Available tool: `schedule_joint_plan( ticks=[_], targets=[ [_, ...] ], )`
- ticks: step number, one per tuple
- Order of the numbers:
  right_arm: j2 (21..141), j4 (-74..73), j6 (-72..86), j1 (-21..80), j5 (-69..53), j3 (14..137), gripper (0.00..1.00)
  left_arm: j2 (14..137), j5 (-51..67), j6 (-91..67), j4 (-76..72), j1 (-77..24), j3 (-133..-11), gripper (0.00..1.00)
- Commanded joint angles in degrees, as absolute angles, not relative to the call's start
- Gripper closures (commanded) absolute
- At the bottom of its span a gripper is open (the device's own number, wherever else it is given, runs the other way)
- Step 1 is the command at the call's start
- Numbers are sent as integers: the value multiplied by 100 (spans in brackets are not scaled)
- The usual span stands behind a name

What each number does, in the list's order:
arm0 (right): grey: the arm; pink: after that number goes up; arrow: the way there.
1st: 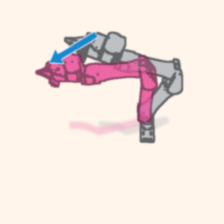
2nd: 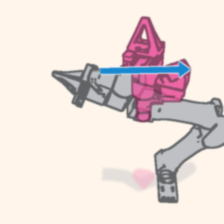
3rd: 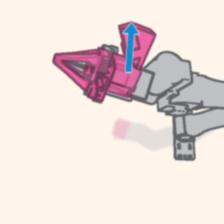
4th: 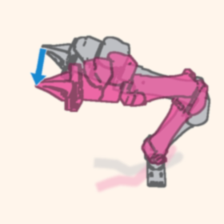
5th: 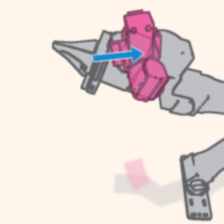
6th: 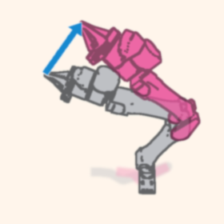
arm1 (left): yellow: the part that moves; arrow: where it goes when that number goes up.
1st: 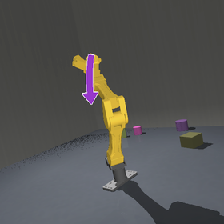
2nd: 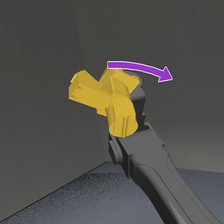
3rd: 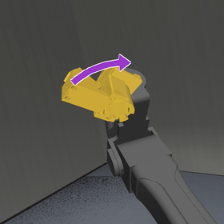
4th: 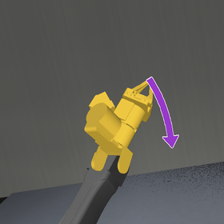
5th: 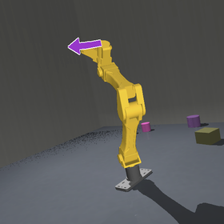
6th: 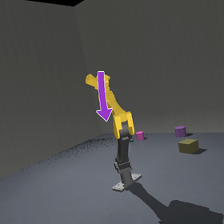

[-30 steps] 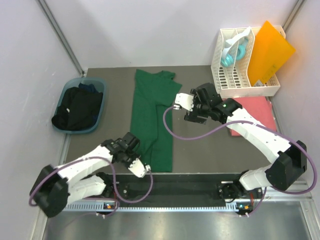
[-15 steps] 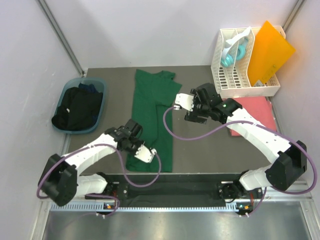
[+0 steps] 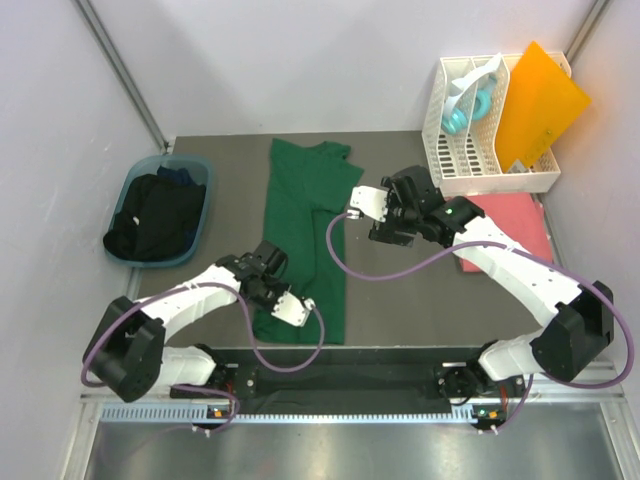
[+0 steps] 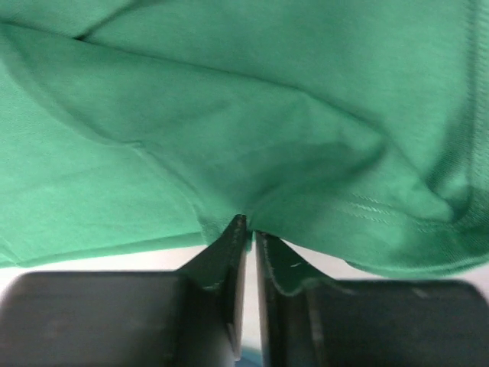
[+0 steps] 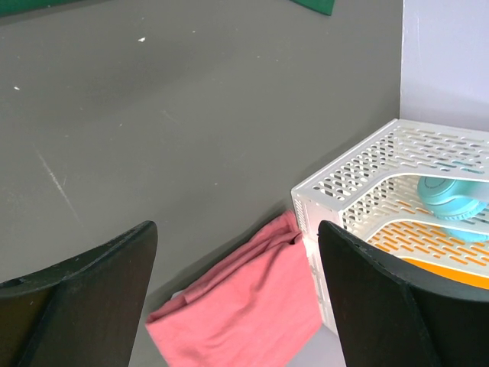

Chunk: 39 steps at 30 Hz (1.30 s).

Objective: Fold and stack the t-shirts
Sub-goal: Rotate the tshirt 90 degrees

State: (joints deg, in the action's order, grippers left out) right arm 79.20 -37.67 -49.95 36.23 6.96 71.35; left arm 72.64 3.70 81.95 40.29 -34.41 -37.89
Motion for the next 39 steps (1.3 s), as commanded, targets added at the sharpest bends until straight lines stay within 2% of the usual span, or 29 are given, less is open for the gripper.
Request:
schedule_joint_plan(
  ticks=[1,2,6,12,21,28,34,37,38,39],
  targets=[
    [7796,-3551,-5036,3700,747,7383,14,7453,589,8051,3815,-3419,-4096,92],
    [7796,-3559,-5045,3700,756,7392,14,7453,598,8077,3806,-3410,-4104,100],
    [7770,-3577,-5062,3700,791,7365,15,7383,668,8121,3920,-3393,-4183,100],
    [7699,-3604,-5063,3700,791,7277,15,6550,1309,8498,4490,-3384,-4324,100],
    [7646,-3621,-5045,3709,765,7260,16,5451,2152,9289,6168,-3375,-4509,100],
    [7620,-3683,-5045,3726,756,7260,16,4817,2154,10693,7417,-3375,-4211,100],
    [7585,-3718,-5019,3779,782,7295,16,4254,2355,11013,6858,-3384,-3762,99],
    [7550,-3718,-5001,3788,782,7260,16,4175,2417,10943,6409,-3375,-3604,82],
    [7550,-3709,-4992,3797,791,7251,16,4184,2443,10881,6259,-3384,-3569,88],
    [7550,-3700,-4992,3797,782,7242,16,4184,2469,10794,6093,-3384,-3507,90]
  ],
)
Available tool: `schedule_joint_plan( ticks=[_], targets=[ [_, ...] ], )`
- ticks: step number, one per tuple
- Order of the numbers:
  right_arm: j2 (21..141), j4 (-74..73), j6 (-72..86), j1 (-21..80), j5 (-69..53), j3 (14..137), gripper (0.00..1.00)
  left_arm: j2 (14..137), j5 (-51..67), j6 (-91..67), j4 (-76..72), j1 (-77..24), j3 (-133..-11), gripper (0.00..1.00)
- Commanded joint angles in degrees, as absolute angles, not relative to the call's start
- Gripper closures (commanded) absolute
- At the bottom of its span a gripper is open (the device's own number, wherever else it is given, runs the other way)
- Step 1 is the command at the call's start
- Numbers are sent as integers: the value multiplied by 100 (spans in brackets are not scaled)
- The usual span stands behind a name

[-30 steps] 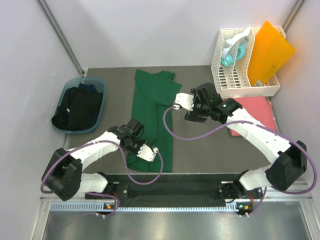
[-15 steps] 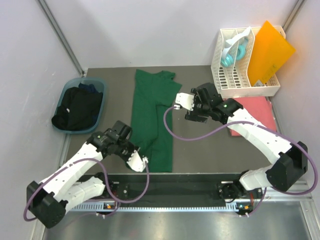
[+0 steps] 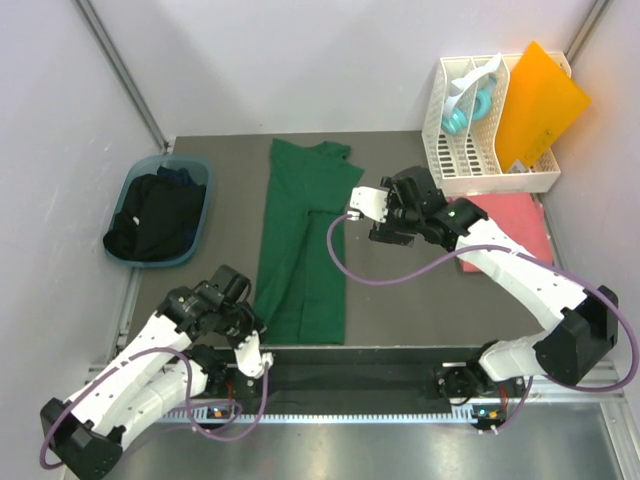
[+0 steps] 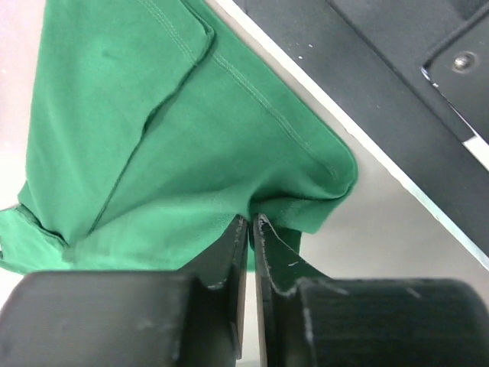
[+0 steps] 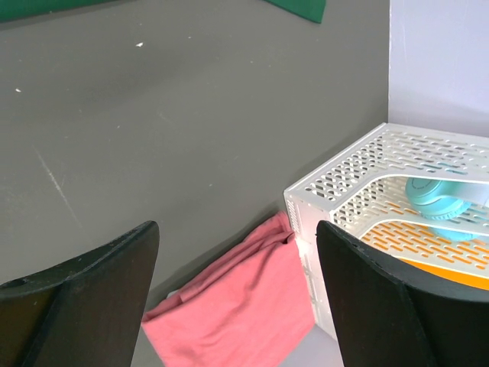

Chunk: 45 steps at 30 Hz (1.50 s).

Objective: Fold and stack the t-shirts
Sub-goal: Rotate the tshirt 90 degrees

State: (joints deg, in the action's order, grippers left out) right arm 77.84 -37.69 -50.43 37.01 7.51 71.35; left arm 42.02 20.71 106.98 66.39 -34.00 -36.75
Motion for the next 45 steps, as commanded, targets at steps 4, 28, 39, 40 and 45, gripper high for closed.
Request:
schedule_joint_plan(
  ticks=[4,28,39,40,45],
  targets=[
    [7585,-3683,-4992,3814,791,7260,17,4280,2733,10494,5362,-3384,-3454,98],
    [7796,-3691,-4984,3955,791,7330,14,3552,4166,12182,6698,-3428,-3287,56],
    [8050,-4464,-5562,4842,-334,7523,10,4569,1242,6686,3023,-3410,-4357,50],
    [8094,-4508,-5781,4947,-360,7532,10,4849,648,6427,3128,-3410,-4542,55],
    [8428,-4377,-6213,5536,-519,7646,3,4896,-208,4882,3525,-3331,-5344,44]
  ],
)
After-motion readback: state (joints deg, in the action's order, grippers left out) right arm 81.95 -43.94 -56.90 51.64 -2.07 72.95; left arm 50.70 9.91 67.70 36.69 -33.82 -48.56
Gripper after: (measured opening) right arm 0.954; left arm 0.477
